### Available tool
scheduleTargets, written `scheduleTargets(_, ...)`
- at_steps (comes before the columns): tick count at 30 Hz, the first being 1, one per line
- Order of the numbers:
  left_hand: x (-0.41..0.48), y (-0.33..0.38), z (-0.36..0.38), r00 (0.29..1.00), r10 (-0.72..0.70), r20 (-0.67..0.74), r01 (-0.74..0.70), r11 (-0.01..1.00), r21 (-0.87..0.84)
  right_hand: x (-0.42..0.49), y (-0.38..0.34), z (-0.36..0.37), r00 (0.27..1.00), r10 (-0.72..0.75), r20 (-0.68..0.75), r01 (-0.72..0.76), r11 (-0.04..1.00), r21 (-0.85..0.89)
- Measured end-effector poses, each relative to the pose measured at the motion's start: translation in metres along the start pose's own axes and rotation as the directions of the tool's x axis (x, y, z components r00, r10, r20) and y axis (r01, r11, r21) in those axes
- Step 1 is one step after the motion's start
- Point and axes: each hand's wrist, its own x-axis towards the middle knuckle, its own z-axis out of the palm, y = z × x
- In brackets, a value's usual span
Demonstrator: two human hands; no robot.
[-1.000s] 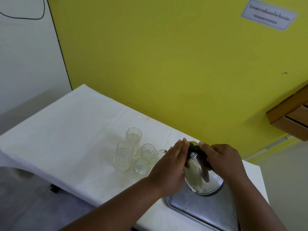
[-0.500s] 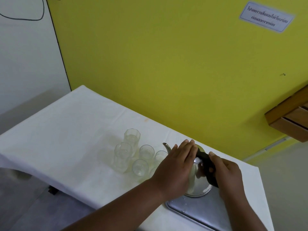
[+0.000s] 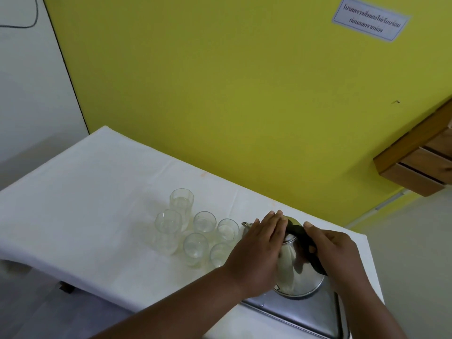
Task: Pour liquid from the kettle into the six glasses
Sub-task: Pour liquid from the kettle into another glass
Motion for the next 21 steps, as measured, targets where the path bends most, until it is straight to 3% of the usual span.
scheduleTargets(9,-0.004,-0.016,0.013,0.997,-0.079,0.013,0.080,0.994,-0.073,0.012,-0.013,0.009,0.998,-0.040,0.057,0.058,0.928,-0.368)
scheduleTargets(21,-0.007,-0.017,0.011,0.995,-0.100,0.029,0.104,0.977,-0.186,0.013,-0.021,0.008,0.995,-0.069,0.071,0.095,0.874,-0.476)
